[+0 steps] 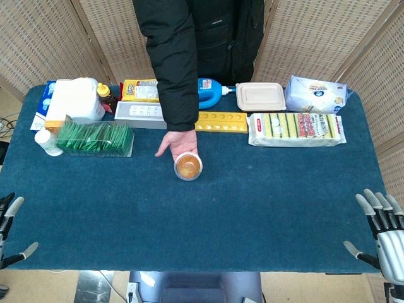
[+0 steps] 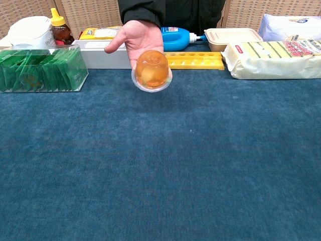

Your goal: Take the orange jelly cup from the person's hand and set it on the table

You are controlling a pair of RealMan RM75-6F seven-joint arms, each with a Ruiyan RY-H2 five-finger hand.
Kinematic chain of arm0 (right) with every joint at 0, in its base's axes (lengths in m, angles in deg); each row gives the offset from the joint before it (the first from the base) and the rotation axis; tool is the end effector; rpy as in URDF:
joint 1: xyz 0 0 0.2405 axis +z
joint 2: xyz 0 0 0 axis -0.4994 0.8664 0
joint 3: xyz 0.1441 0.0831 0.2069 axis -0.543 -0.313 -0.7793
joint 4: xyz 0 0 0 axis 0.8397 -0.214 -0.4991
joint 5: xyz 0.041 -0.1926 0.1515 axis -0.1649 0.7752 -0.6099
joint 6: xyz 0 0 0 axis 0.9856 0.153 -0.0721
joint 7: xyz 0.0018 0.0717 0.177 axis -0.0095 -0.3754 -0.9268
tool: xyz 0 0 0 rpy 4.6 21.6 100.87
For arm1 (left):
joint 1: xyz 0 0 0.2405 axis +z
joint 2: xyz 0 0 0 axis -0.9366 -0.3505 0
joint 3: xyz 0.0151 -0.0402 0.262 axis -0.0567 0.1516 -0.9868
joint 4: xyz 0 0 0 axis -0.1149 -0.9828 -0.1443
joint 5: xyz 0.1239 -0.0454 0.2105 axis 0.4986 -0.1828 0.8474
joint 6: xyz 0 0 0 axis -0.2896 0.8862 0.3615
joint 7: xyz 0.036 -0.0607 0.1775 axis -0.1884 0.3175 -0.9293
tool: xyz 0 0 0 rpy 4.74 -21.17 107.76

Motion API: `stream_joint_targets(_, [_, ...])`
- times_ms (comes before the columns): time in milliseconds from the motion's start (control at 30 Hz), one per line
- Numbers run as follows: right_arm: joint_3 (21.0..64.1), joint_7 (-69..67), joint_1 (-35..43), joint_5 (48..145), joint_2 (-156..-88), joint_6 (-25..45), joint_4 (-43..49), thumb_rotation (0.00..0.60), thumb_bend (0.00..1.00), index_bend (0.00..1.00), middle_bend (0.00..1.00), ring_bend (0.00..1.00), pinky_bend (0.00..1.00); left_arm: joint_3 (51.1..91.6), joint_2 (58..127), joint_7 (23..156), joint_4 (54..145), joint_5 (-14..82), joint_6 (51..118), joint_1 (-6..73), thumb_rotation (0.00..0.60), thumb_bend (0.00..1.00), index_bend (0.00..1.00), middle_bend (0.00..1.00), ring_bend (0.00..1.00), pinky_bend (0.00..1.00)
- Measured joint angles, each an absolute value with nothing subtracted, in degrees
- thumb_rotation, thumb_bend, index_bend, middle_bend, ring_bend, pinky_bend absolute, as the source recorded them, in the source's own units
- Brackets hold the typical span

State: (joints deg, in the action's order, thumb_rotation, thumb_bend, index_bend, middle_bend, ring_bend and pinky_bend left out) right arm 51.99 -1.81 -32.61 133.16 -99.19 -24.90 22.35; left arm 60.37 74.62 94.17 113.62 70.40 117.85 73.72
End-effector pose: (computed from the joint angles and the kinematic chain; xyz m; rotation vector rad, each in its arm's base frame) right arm -0.3066 -0.1752 0.1638 1.3992 -0.7480 1.0622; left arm -0.3394 0.1521 0.1353 -1.4052 -0.8494 -0.9818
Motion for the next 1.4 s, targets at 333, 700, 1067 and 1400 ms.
stream_joint_targets(333, [51.86,-3.01,-32.45,132.87,-98.93,-24.79,22.14,0.6,0.07,0.0,0.0,0.02,0.0,60.81,73.45,96.25,115.2,69.46,117.83,73.54,0.6,0.05,0.0,0.0,0.0,0.02])
stream_joint_targets(700, [51.87,-3.61,-32.48,132.51,-98.72,-24.69,22.35,0.6,0.07,0.0,0.0,0.02,0.0,61.99,69.85,87.0,129.96,75.5,111.6,67.28,0.6,0.08,0.0,0.0,0.0,0.02])
stream_joint_targets(1067, [51.02,-8.04,-31.93,129.36,-97.92,-23.04,21.36,0.6,0.07,0.0,0.0,0.02,0.0,72.92,78.53,55.0,145.92,58.84,87.76,49.32,0.6,0.08,0.0,0.0,0.0,0.09])
stream_joint_targets(1400, [50.6,-10.15,-31.4,127.57,-97.52,-21.56,20.88,0.6,0.07,0.0,0.0,0.02,0.0,81.33,99.13,39.23,139.37,37.08,82.57,32.1,0.6,0.09,0.0,0.0,0.0,0.1])
